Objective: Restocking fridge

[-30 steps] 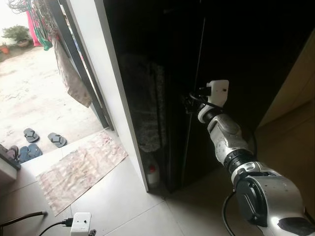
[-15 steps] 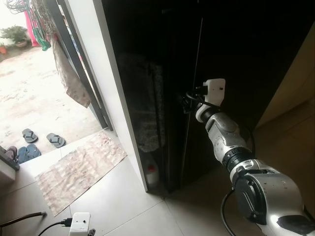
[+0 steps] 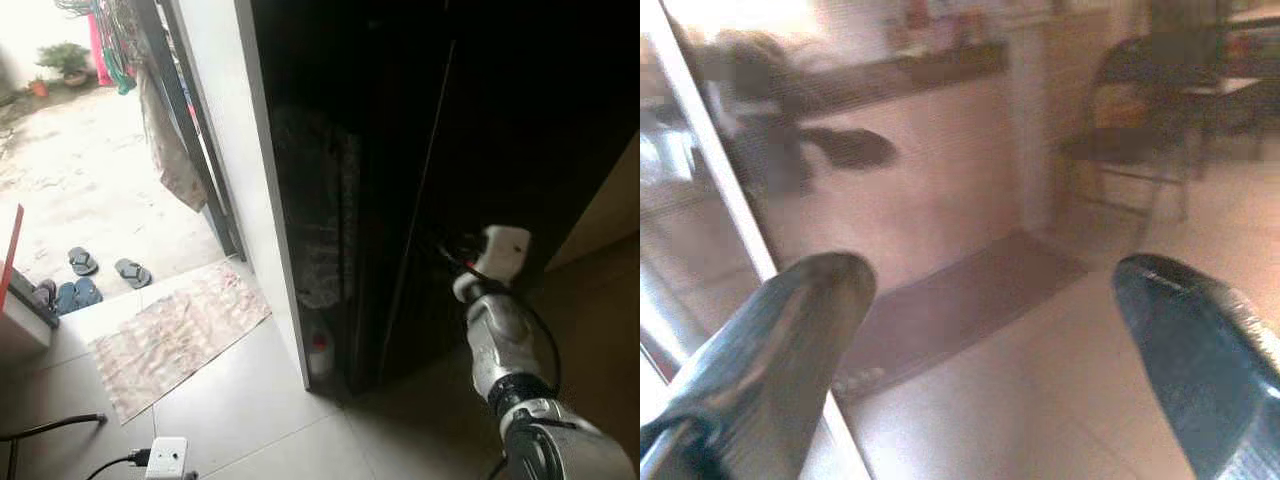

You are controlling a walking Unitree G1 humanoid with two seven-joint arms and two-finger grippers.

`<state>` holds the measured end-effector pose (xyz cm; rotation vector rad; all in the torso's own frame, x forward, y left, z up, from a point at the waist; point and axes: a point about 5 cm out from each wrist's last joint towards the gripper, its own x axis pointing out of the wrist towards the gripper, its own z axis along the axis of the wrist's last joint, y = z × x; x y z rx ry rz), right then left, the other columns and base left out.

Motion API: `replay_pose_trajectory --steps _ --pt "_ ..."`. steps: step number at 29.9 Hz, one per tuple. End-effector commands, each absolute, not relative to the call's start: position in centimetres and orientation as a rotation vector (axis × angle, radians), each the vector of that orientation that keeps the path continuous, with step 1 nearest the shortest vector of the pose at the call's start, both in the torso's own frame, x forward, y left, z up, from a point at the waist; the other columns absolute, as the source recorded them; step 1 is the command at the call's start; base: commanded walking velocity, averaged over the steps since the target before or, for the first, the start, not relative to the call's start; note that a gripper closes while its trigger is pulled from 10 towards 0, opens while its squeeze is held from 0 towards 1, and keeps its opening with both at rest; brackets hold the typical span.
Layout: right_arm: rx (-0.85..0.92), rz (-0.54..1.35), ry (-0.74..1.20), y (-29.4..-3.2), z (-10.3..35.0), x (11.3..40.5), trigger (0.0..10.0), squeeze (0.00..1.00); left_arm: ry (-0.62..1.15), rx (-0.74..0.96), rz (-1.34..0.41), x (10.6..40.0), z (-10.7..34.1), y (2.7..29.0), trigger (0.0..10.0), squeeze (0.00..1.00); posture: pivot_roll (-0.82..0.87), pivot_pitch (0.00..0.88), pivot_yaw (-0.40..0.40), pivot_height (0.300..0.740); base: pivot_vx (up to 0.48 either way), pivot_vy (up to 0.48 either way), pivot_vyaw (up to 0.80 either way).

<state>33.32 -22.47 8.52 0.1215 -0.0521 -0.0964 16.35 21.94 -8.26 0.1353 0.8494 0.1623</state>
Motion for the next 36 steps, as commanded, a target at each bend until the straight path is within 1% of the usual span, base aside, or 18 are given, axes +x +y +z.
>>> replay_pose_trajectory --steps 1,2,3,5,6,9,10,11,12,13,14,16,17,21,24,27,36 --pt "0.108 -0.153 -0.017 -23.5 7.2 32.1 10.0 0.00 0.873 0.149 0.170 15.8 -8.4 22.3 10.0 0.00 -0.06 0.000 0.062 0.740 0.000 0.000 0.00" --pt "0.105 -0.165 0.011 -23.8 6.5 31.6 10.0 0.00 0.874 0.150 0.167 15.8 -8.4 22.3 10.0 0.00 -0.06 0.000 0.062 0.740 0.000 0.000 0.00" --pt "0.102 -0.168 0.101 -24.0 4.5 30.3 10.0 0.00 0.874 0.152 0.160 15.9 -8.5 22.2 10.0 0.00 -0.07 0.000 0.063 0.740 0.000 0.000 0.00" --pt "0.105 -0.176 0.171 -24.1 3.1 29.4 10.0 0.00 0.873 0.153 0.158 15.9 -8.5 22.1 10.0 0.00 -0.07 0.000 0.063 0.740 0.000 0.000 0.00" --pt "0.099 -0.179 0.289 -24.0 1.2 28.2 10.0 0.00 0.871 0.150 0.156 16.1 -8.4 22.0 10.0 0.00 -0.07 0.000 0.062 0.740 0.000 0.000 0.00" --pt "0.088 -0.179 0.432 -23.7 -1.4 26.0 10.0 0.00 0.867 0.146 0.149 16.2 -8.4 21.8 10.0 0.00 -0.07 0.000 0.060 0.740 0.000 0.000 0.00" --pt "0.107 -0.172 0.526 -23.2 -3.0 24.4 10.0 0.00 0.866 0.145 0.147 16.3 -8.4 21.7 10.0 0.00 -0.07 0.000 0.059 0.740 0.000 0.000 0.00" --pt "0.107 -0.172 0.526 -23.2 -3.0 24.4 10.0 0.00 0.866 0.145 0.147 16.3 -8.4 21.7 10.0 0.00 -0.07 0.000 0.059 0.740 0.000 0.000 0.00" --pt "0.080 -0.161 0.593 -22.9 -4.0 23.3 10.0 0.00 0.866 0.145 0.147 16.3 -8.4 21.6 10.0 0.00 -0.08 0.000 0.059 0.740 0.000 0.000 0.00" --pt "0.049 -0.140 0.726 -22.3 -5.8 21.2 10.0 0.00 0.866 0.145 0.146 16.4 -8.4 21.6 10.0 0.00 -0.08 0.000 0.061 0.740 0.000 0.000 0.00" --pt "0.049 -0.140 0.726 -22.3 -5.8 21.2 10.0 0.00 0.866 0.145 0.146 16.4 -8.4 21.6 10.0 0.00 -0.08 0.000 0.061 0.740 0.000 0.000 0.00" --pt "0.031 -0.130 0.865 -21.8 -7.5 18.7 10.0 0.00 0.864 0.144 0.146 16.5 -8.4 21.5 10.0 0.00 -0.07 0.000 0.059 0.740 0.000 0.000 0.00" --pt "0.022 -0.119 0.888 -21.6 -7.8 18.3 10.0 0.00 0.863 0.144 0.147 16.5 -8.3 21.5 10.0 0.00 -0.07 0.000 0.058 0.740 0.000 0.000 0.00" --pt "0.046 -0.112 0.893 -21.0 -7.9 18.4 10.0 0.00 0.858 0.141 0.154 16.7 -8.2 21.6 10.0 0.00 -0.06 0.000 0.057 0.740 0.000 0.000 0.00" --pt "0.035 -0.052 0.880 -20.2 -7.7 19.1 10.0 0.00 0.862 0.142 0.158 16.6 -8.3 21.9 10.0 0.00 -0.07 0.000 0.056 0.740 0.000 0.000 0.00" --pt "0.034 -0.054 0.871 -20.1 -7.5 19.3 10.0 0.00 0.869 0.142 0.161 16.4 -8.3 21.9 10.0 0.00 -0.07 0.005 0.055 0.740 0.000 0.000 0.00" --pt "0.030 -0.034 0.870 -19.7 -7.6 19.3 10.0 0.00 0.873 0.135 0.154 16.3 -8.4 21.6 10.0 0.00 -0.07 0.012 0.050 0.740 0.000 0.000 0.75"
